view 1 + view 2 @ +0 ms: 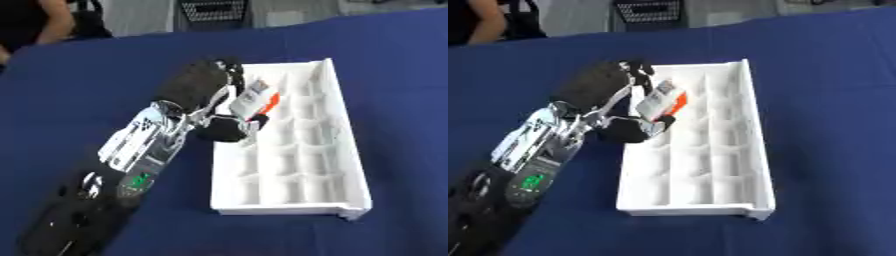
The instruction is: Pick up objects on the table and place them in the box.
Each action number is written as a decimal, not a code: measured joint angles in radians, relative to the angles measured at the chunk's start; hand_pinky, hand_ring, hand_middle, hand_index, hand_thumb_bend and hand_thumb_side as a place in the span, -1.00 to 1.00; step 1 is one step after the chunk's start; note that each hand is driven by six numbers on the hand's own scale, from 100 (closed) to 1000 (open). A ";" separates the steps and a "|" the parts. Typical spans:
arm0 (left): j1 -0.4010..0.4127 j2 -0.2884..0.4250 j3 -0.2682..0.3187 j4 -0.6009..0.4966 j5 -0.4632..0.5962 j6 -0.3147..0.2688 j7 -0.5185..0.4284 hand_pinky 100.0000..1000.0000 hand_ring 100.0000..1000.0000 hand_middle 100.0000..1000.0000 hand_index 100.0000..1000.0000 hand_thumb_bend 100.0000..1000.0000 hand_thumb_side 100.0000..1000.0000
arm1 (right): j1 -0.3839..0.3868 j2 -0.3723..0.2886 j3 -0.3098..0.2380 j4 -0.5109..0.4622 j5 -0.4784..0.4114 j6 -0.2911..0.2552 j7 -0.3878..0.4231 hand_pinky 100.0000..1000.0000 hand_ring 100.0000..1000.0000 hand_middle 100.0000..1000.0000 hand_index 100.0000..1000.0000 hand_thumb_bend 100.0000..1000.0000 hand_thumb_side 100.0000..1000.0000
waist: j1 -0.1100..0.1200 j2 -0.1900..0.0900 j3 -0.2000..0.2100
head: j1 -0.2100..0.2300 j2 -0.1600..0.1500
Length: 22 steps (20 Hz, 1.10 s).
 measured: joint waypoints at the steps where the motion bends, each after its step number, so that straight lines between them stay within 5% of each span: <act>1: 0.004 0.000 0.000 -0.003 -0.004 -0.009 -0.010 0.66 0.58 0.67 0.83 1.00 0.35 | 0.000 0.000 0.000 0.000 0.000 0.000 0.000 0.13 0.26 0.35 0.58 -1.00 0.94 | 0.000 0.000 0.001 | 0.000 0.000; 22: 0.043 0.011 0.026 -0.076 -0.023 -0.023 -0.030 0.65 0.58 0.65 0.82 0.96 0.30 | 0.000 0.000 -0.001 0.000 0.000 0.000 0.000 0.13 0.26 0.34 0.58 -1.00 0.94 | -0.002 0.000 0.012 | 0.000 -0.009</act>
